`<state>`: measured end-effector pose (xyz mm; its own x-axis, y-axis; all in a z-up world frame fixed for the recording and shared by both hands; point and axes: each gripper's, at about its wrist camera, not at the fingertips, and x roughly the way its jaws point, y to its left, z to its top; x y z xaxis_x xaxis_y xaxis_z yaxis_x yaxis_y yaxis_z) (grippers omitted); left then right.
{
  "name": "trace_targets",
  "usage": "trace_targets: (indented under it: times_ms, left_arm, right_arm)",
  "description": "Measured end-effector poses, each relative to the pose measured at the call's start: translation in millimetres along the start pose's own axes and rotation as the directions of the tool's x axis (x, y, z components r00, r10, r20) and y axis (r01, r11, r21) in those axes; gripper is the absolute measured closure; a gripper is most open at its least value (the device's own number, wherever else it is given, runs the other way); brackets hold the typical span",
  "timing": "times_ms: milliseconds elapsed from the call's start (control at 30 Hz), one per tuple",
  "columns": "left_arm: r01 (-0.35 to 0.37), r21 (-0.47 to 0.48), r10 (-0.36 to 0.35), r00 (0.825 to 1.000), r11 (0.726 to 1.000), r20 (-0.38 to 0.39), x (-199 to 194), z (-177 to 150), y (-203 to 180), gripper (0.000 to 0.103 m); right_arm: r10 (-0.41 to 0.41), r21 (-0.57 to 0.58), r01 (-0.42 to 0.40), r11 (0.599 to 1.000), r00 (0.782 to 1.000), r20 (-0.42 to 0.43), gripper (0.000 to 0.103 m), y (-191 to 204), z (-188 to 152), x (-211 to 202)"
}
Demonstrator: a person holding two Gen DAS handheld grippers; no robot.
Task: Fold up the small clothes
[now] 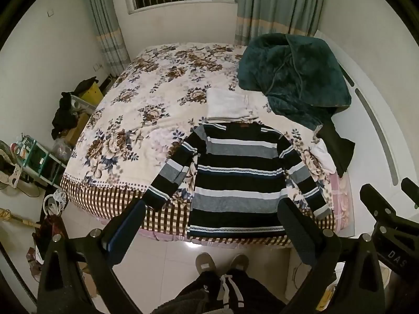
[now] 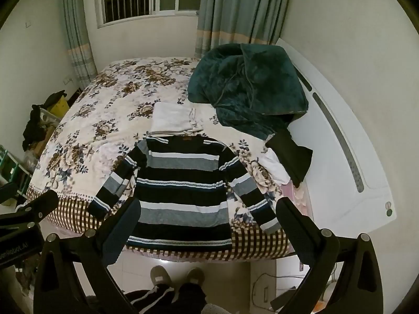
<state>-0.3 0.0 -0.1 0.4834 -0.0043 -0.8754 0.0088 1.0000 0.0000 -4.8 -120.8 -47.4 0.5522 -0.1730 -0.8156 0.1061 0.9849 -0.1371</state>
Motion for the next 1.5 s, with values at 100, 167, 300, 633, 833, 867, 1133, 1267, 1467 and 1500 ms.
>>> trace_targets:
  times_ms: [100,167,300,633,833,867,1133,1267,1467,1500]
  left_arm:
    - [0.001,-0.001,-0.001,1.0,1.0,0.002,0,0,0,0.0]
    - [0.001,0.0,-0.001,1.0,1.0,0.002,0,0,0,0.0]
    - [0.002,-0.001,-0.002,1.0,1.0,0.004,0,8,2,0.0]
    - [0.001,0.0,-0.001,1.0,1.0,0.01,-3,16,3,0.0]
    - [0.001,-0.001,-0.001,1.0,1.0,0.015,-4,15,3,0.0]
    - [0.003,-0.001,-0.003,1.0,1.0,0.015,-4,16,3,0.0]
    - [0.003,-0.002,-0.003,1.0,1.0,0.019,-2,18,4,0.0]
    - [0.004,-0.001,-0.004,1.0,1.0,0.02,-2,20,5,0.0]
    - [0.003,-0.002,-0.003,1.0,1.0,0.023,-2,20,5,0.0]
    - [0.005,-0.002,-0.005,1.0,1.0,0.023,-3,18,5,0.0]
  right_arm:
    - [-0.002,0.0,0.002,1.0,1.0,0.003,0.0,-2,0,0]
    - [-0.006,0.001,0.006,1.0,1.0,0.003,0.0,-3,0,1]
    - [-0.007,0.003,0.007,1.0,1.0,0.005,0.0,2,9,0]
    - [0.002,0.003,-0.002,1.0,1.0,0.013,0.0,0,15,-9]
    - [0.001,0.002,-0.001,1.0,1.0,0.015,0.0,1,18,-12]
    - [0.007,0.001,-0.007,1.0,1.0,0.015,0.0,2,15,-12]
    - [0.006,0.001,-0.006,1.0,1.0,0.019,0.0,3,16,-13]
    - [0.007,0.0,-0.007,1.0,1.0,0.021,0.0,3,19,-15]
    - [0.007,0.002,-0.007,1.0,1.0,0.023,0.0,4,20,-17]
    - [0.007,0.002,-0.007,1.0,1.0,0.023,0.0,4,20,-17]
